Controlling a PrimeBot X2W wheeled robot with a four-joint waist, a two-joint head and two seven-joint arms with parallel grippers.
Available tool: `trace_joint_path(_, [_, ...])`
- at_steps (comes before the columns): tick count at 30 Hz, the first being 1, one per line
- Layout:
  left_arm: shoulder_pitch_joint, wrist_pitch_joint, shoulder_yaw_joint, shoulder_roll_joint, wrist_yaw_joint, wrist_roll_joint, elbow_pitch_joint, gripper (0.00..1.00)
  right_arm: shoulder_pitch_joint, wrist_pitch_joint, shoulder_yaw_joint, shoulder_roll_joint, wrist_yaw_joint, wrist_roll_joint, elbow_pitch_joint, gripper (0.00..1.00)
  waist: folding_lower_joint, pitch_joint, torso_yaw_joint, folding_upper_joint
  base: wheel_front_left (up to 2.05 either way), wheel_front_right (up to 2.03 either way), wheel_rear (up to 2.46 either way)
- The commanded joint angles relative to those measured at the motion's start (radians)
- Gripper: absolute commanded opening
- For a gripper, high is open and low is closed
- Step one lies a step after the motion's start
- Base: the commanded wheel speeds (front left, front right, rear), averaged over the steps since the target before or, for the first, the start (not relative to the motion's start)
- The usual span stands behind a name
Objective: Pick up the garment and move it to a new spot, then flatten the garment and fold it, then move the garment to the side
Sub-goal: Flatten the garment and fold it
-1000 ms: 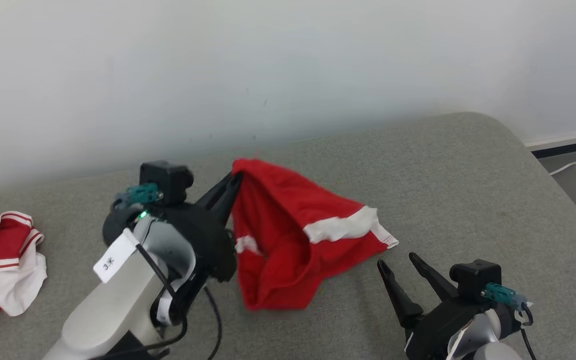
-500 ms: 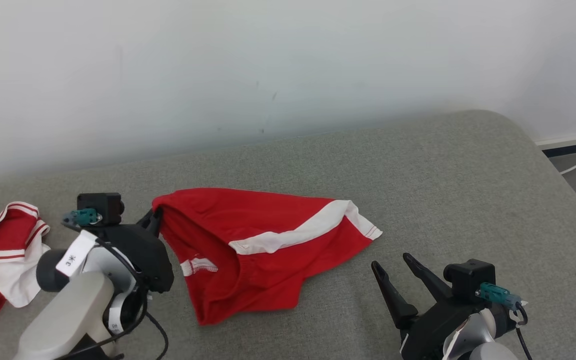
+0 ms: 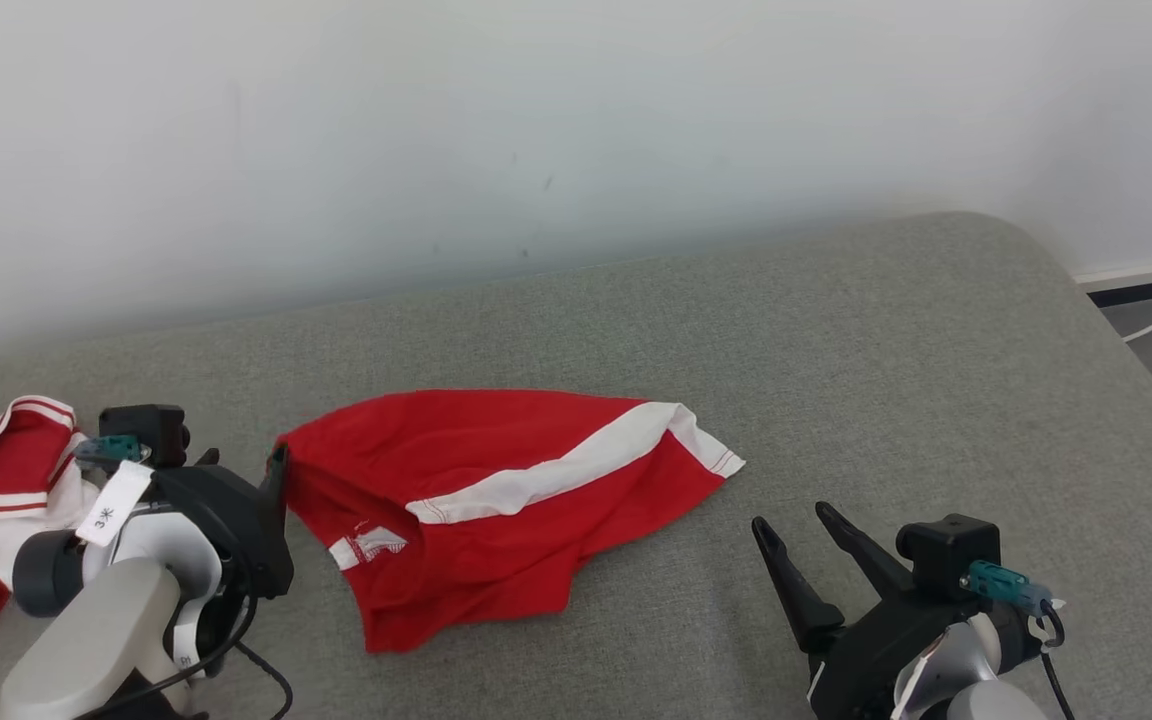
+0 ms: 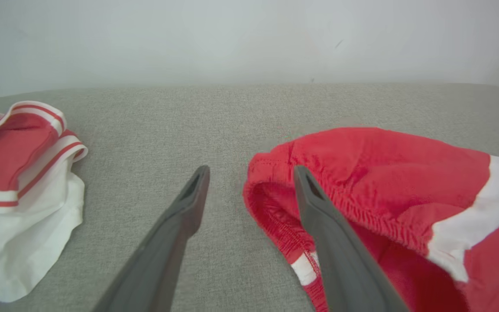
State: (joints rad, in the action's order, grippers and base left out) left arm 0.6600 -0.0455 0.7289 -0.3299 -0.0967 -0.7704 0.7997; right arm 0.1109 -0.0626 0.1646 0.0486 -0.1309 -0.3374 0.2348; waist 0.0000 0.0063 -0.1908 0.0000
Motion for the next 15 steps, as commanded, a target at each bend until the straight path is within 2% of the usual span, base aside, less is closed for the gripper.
trace_joint_path(1, [-0.007,0.010,-0.004,-0.002,-0.004,-0.006,0.007,1.00,0.001,-0.002,-0.004,0.004,0.000,0.008,-0.001,1.00,0.0000,0.000,0.005,0.0000,0.00,0.00,0.00])
trace_joint_path(7, [-0.007,0.076,-0.026,0.013,-0.007,-0.019,0.018,1.00,-0.008,-0.004,-0.017,0.004,0.000,-0.003,0.004,1.00,0.0000,-0.006,0.033,0.0000,0.00,0.00,0.00])
trace_joint_path(15, [-0.030,0.157,-0.044,0.047,0.012,-0.042,-0.040,1.00,-0.004,-0.019,-0.051,0.004,0.000,0.013,-0.001,1.00,0.0000,-0.020,0.067,0.0000,0.00,0.00,0.00])
